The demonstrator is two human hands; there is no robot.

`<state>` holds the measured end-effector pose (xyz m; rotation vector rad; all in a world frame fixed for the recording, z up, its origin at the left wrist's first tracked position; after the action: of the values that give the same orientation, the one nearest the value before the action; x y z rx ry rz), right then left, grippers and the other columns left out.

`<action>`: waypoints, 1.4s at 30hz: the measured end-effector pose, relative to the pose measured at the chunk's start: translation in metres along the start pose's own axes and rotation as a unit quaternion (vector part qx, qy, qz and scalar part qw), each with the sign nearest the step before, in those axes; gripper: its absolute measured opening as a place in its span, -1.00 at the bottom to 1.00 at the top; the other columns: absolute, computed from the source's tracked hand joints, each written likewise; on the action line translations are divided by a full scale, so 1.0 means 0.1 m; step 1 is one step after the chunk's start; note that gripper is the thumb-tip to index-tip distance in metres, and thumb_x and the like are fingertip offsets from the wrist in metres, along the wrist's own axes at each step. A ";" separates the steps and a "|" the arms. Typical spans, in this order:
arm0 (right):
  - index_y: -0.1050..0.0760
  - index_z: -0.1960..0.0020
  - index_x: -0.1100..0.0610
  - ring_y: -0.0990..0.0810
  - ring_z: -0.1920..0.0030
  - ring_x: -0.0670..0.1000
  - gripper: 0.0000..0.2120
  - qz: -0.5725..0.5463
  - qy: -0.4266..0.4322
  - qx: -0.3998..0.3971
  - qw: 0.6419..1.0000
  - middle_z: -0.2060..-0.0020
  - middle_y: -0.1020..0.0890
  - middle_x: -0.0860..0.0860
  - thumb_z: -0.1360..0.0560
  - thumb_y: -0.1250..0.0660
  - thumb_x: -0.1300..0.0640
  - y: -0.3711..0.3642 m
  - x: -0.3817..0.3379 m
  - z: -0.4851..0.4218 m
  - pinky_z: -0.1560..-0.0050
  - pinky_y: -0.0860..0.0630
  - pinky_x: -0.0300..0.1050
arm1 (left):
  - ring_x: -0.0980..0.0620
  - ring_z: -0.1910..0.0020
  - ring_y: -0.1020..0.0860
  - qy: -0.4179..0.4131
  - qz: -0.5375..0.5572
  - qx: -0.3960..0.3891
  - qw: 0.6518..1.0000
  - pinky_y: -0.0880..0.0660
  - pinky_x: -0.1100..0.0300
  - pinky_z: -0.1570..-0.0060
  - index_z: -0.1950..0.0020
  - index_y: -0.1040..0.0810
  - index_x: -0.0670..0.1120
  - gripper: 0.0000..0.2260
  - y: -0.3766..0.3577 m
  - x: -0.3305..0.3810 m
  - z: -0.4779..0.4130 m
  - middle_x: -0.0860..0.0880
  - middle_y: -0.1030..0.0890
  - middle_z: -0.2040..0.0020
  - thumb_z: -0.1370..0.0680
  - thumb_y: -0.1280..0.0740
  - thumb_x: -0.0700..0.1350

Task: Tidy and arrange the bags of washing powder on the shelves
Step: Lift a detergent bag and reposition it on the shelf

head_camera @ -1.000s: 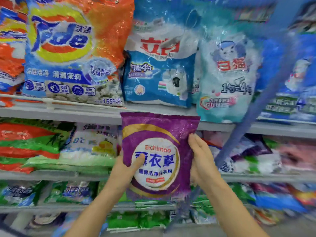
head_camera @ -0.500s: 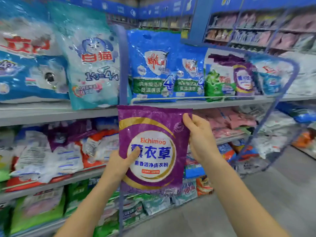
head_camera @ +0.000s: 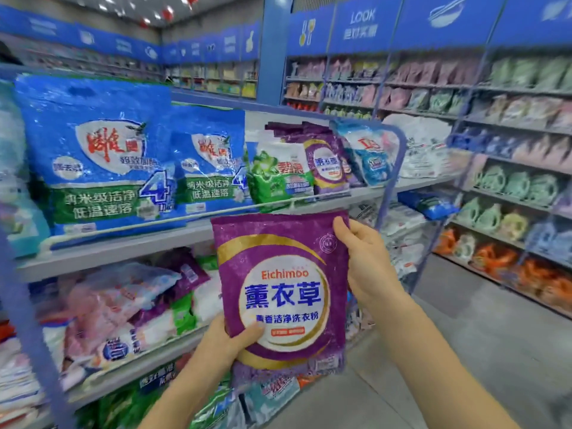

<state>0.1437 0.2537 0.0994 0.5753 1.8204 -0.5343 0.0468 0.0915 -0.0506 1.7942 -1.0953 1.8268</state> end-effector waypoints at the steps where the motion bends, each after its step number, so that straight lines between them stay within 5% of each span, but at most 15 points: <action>1: -0.64 0.20 0.17 -0.65 0.15 0.11 -0.68 0.000 -0.004 0.008 1.000 0.19 -0.69 0.14 -0.58 -0.20 0.08 0.14 0.05 -0.14 0.01 -0.58 0.08 | -0.03 0.07 -0.68 -0.008 -0.010 0.012 1.000 -0.58 0.26 0.22 -0.03 -0.62 -0.04 -0.49 -0.06 0.01 -0.14 -0.07 -0.70 0.03 -0.12 -0.62 0.00; 5: -0.68 0.19 0.02 -0.69 0.18 0.00 -0.67 0.007 -0.001 0.016 1.000 0.20 -0.71 0.05 -0.60 -0.18 0.06 0.57 0.16 -0.77 0.25 -0.59 -0.19 | -0.05 0.12 -0.69 -0.026 -0.012 0.044 0.999 -0.59 0.25 0.26 -0.01 -0.62 -0.10 -0.55 -0.32 0.03 -0.80 -0.06 -0.71 0.11 -0.20 -0.61 0.02; 11: -0.54 0.00 -0.04 -0.65 0.11 -0.20 -0.86 0.045 0.026 0.067 0.996 0.13 -0.69 -0.18 -0.56 -0.23 -0.02 1.27 0.25 -1.69 0.22 -0.53 -0.34 | 0.02 0.20 -0.69 -0.047 0.009 0.034 0.998 -0.57 0.30 0.31 0.05 -0.63 -0.09 -0.76 -0.89 0.20 -1.93 -0.03 -0.72 0.17 -0.30 -0.46 -0.15; 17: -0.31 -0.25 -0.16 -0.52 -0.01 -0.30 -0.52 0.134 -0.019 0.076 0.988 -0.05 -0.51 -0.23 -0.37 -0.26 -0.23 1.94 0.77 -2.11 0.17 -0.44 -0.42 | 0.00 0.16 -0.69 -0.057 0.034 0.037 0.997 -0.63 0.12 0.16 0.04 -0.62 -0.06 -0.78 -1.42 0.29 -2.93 -0.04 -0.71 0.11 -0.33 -0.46 -0.11; 20: -0.27 -0.33 -0.10 -0.47 -0.05 -0.31 -0.47 0.127 -0.006 0.077 0.989 -0.10 -0.49 -0.16 -0.41 -0.27 -0.20 2.19 0.87 -2.44 0.24 -0.43 -0.52 | 0.08 0.20 -0.68 -0.081 0.032 0.039 0.995 -0.60 0.25 0.29 0.05 -0.61 -0.03 -0.85 -1.69 0.31 -3.42 0.05 -0.71 0.18 -0.39 -0.45 -0.14; 27: -0.20 -0.39 0.00 -0.52 -0.21 -0.13 -0.48 0.146 0.053 0.002 0.988 -0.27 -0.49 -0.03 -0.50 -0.32 -0.02 2.64 0.94 -3.57 -0.22 -0.48 -0.10 | 0.16 0.19 -0.67 -0.131 0.012 0.108 0.985 -0.56 0.28 0.24 0.10 -0.61 0.03 -0.91 -2.20 0.28 -4.51 0.16 -0.70 0.23 -0.42 -0.47 -0.07; 33: -0.17 -0.25 -0.14 -0.49 0.01 -0.46 -0.60 0.120 0.085 -0.057 0.987 -0.06 -0.43 -0.31 -0.53 -0.31 0.05 3.02 0.99 -4.45 0.10 -0.47 -0.50 | 0.02 -0.01 -0.65 -0.107 -0.022 0.173 0.979 -0.57 0.02 -0.07 -0.18 -0.55 -0.06 -0.62 -2.49 0.21 -5.27 0.00 -0.68 -0.05 -0.43 -0.44 0.07; 35: -0.19 -0.23 -0.13 -0.50 0.03 -0.45 -0.62 0.115 0.089 -0.070 0.987 -0.04 -0.43 -0.31 -0.54 -0.31 0.08 3.09 1.03 -4.67 0.08 -0.46 -0.48 | -0.02 -0.09 -0.60 -0.099 -0.046 0.193 0.975 -0.54 0.00 -0.13 -0.22 -0.50 -0.08 -0.59 -2.55 0.21 -5.45 -0.05 -0.63 -0.15 -0.45 -0.43 0.07; 39: -0.21 -0.32 -0.01 -0.52 -0.11 -0.21 -0.55 0.103 0.088 -0.086 0.987 -0.12 -0.51 -0.11 -0.52 -0.34 0.10 3.13 1.14 -5.00 -0.14 -0.49 -0.19 | 0.26 0.26 -0.60 -0.122 -0.089 0.243 0.958 -0.52 0.39 0.37 0.05 -0.51 0.03 -0.90 -2.56 0.27 -5.65 0.12 -0.62 0.13 -0.50 -0.41 -0.06; 42: -0.25 -0.32 0.08 -0.54 -0.12 -0.09 -0.53 0.115 0.097 -0.074 0.986 -0.14 -0.53 -0.04 -0.49 -0.37 0.11 3.13 1.19 -5.13 -0.18 -0.48 -0.08 | 0.12 0.15 -0.60 -0.139 -0.131 0.285 0.939 -0.53 0.31 0.24 -0.07 -0.50 -0.03 -0.80 -2.55 0.33 -5.68 0.07 -0.60 0.08 -0.49 -0.43 -0.12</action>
<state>-0.0713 0.8275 0.1138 0.7451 1.9250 -0.1901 -0.1605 0.6568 0.1098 2.4454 -0.3765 1.8823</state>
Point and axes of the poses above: each hand's wrist, its own z-axis away from the middle knuckle, its own y-axis out of the back of the hand, x = y × z, the point moved 8 cm from there along -z, towards the middle knuckle
